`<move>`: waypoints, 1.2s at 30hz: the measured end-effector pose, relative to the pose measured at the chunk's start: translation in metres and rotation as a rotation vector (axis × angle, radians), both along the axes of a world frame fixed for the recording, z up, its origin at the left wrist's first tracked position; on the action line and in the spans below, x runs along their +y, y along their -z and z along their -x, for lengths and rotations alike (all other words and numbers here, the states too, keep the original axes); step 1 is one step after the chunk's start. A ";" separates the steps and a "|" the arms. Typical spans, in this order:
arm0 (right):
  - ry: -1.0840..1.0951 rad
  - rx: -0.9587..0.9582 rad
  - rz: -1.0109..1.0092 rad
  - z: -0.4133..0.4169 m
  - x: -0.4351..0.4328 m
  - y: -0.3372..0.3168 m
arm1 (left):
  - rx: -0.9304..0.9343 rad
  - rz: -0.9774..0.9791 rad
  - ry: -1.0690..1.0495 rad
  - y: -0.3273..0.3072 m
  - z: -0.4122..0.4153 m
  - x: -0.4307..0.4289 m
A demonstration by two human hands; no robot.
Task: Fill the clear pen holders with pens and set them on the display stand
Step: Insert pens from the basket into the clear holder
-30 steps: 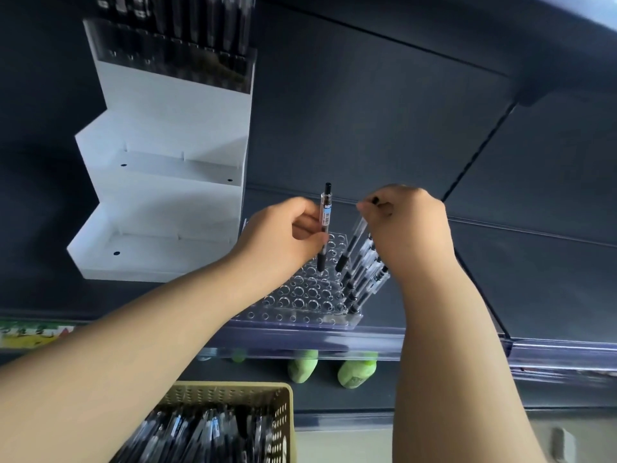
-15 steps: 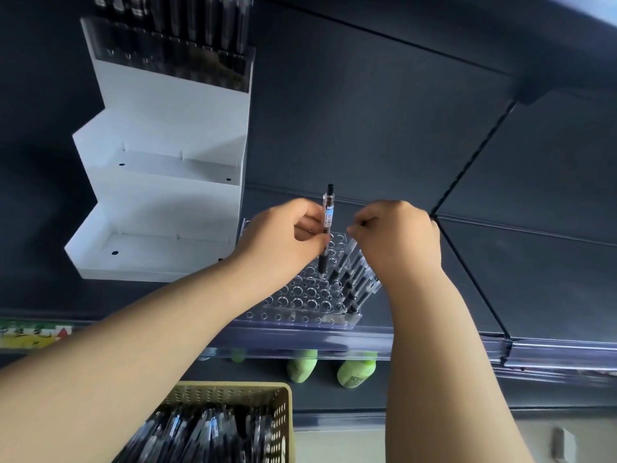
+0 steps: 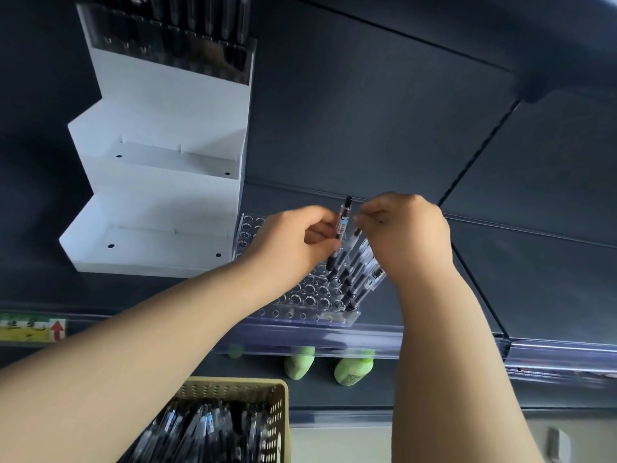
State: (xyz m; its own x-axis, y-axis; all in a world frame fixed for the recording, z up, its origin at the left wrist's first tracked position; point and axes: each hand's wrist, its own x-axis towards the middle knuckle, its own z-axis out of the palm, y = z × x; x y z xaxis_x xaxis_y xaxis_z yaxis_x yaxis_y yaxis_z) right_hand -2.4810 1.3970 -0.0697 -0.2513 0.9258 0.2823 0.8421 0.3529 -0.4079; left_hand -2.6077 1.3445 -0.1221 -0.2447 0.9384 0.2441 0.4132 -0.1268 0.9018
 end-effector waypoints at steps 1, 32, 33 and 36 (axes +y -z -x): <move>0.005 0.025 -0.010 -0.001 0.000 -0.001 | -0.001 -0.001 -0.001 0.002 -0.001 0.001; 0.015 0.130 -0.057 -0.005 -0.002 -0.002 | 0.300 0.115 0.008 0.036 -0.024 0.006; 0.014 0.136 -0.060 -0.005 -0.002 -0.002 | 0.301 0.126 0.016 0.035 -0.022 0.005; 0.011 0.149 -0.083 -0.009 -0.004 -0.007 | 0.327 0.145 0.011 0.032 -0.015 0.000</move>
State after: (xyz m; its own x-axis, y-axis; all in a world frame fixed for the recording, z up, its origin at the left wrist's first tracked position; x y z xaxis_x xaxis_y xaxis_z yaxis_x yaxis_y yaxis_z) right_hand -2.4724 1.3931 -0.0624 -0.1906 0.9003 0.3913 0.7783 0.3815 -0.4988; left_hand -2.5931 1.3449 -0.1537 -0.1653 0.9711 0.1723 0.6826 -0.0134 0.7307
